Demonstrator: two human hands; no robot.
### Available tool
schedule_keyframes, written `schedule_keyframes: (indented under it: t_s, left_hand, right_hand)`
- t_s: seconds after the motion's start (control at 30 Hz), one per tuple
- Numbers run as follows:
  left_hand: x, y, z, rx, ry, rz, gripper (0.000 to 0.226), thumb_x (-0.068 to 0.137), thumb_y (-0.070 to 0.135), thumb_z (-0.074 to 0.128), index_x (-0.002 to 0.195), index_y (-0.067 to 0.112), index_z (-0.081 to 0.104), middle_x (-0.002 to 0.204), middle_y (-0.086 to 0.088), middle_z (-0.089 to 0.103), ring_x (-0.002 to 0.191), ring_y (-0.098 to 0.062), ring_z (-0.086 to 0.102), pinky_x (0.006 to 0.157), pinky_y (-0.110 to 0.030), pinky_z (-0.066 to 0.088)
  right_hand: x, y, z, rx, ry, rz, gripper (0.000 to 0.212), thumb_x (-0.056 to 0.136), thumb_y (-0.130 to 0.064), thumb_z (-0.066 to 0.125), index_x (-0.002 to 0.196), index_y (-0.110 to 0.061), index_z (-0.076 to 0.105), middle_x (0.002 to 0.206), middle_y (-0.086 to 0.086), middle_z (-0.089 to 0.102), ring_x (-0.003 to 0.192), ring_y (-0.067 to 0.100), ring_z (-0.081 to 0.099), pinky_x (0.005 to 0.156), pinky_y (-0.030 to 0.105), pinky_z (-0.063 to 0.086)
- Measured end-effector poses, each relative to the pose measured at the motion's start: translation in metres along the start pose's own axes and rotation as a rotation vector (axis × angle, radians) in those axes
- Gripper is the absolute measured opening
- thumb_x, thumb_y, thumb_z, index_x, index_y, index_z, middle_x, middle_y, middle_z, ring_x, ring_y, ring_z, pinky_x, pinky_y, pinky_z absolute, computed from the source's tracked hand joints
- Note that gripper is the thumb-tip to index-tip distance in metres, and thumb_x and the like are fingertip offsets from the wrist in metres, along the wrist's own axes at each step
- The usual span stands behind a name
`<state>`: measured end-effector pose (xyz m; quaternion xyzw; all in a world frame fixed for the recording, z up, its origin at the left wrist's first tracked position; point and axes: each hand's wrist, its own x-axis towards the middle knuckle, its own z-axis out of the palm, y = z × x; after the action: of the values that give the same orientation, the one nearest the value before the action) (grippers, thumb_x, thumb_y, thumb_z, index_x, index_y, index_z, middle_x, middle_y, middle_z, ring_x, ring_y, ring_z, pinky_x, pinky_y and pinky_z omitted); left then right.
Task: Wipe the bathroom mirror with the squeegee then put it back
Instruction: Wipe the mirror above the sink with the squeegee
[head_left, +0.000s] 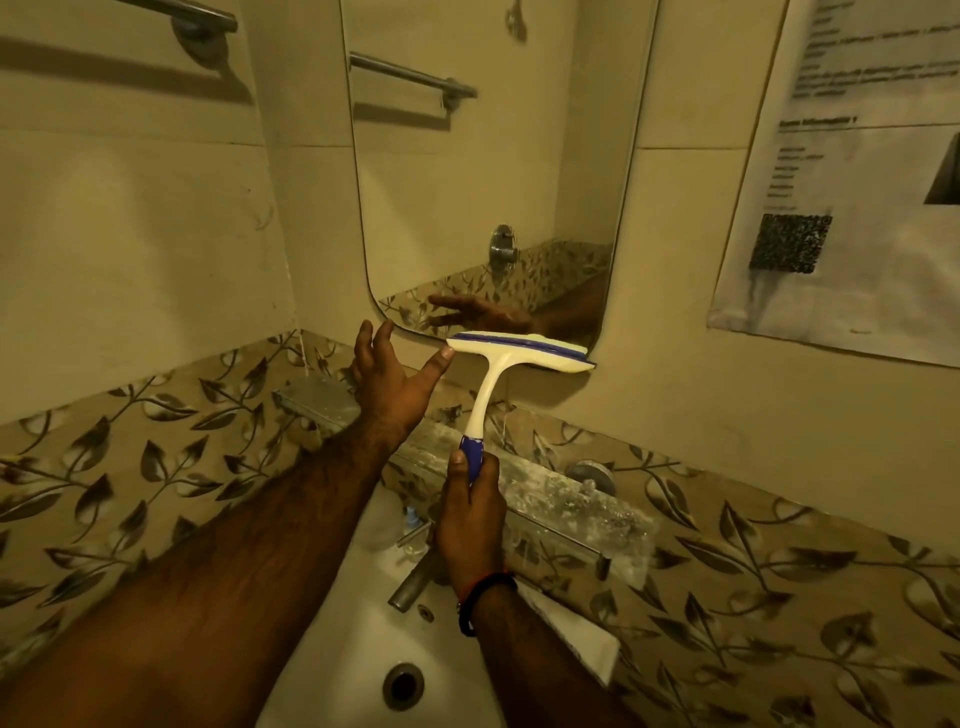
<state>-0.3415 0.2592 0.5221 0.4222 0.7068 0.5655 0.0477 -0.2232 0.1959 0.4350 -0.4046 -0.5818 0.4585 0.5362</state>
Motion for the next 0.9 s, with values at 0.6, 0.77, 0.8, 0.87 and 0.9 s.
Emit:
schedule_keyframes:
  t_s: [0.6,0.77,0.8,0.87,0.9]
  left_hand:
    - [0.009,-0.009,-0.009,0.055,-0.008,0.012,0.088,0.079,0.060,0.066,0.150,0.027,0.025,0.162,0.003,0.007,0.147,-0.030,0.010,0.116,-0.055,0.025]
    - [0.018,-0.006,-0.010,0.059,0.004,-0.002,0.088,0.081,0.054,0.069,0.151,0.025,0.024,0.162,0.003,0.006,0.147,-0.031,0.010,0.115,-0.056,0.026]
    - [0.020,-0.005,-0.010,0.044,0.006,0.003,0.089,0.081,0.054,0.069,0.151,0.025,0.023,0.162,0.002,0.006,0.147,-0.031,0.011,0.115,-0.057,0.027]
    - [0.026,-0.001,-0.011,0.030,0.015,0.013,0.090,0.081,0.054,0.068,0.151,0.025,0.022,0.162,0.002,0.007,0.147,-0.031,0.012,0.115,-0.056,0.027]
    - [0.027,0.001,-0.011,0.032,0.017,0.015,0.090,0.081,0.055,0.068,0.152,0.025,0.021,0.163,0.002,0.007,0.147,-0.031,0.012,0.115,-0.056,0.027]
  right_hand:
    - [-0.007,-0.007,0.001,0.048,0.041,-0.041,0.030,0.090,-0.053,0.039,0.108,-0.032,0.050,0.064,-0.009,0.059,0.054,0.000,0.057,0.049,0.015,0.046]
    - [0.024,-0.047,0.008,0.016,0.032,-0.197,0.037,0.086,-0.058,0.036,0.112,-0.034,0.049,0.087,-0.010,0.063,0.080,-0.004,0.060,0.063,0.009,0.048]
    - [0.033,-0.059,0.010,0.004,0.029,-0.235,0.039,0.087,-0.058,0.036,0.112,-0.031,0.049,0.086,-0.009,0.063,0.077,-0.002,0.060,0.062,0.009,0.047]
    - [0.054,-0.085,0.013,0.005,0.010,-0.308,0.037,0.089,-0.056,0.036,0.114,-0.031,0.049,0.084,-0.008,0.064,0.073,0.000,0.061,0.060,0.011,0.048]
    - [0.063,-0.099,0.014,0.013,-0.006,-0.332,0.035,0.091,-0.054,0.037,0.115,-0.031,0.049,0.085,-0.008,0.064,0.076,0.000,0.062,0.061,0.012,0.048]
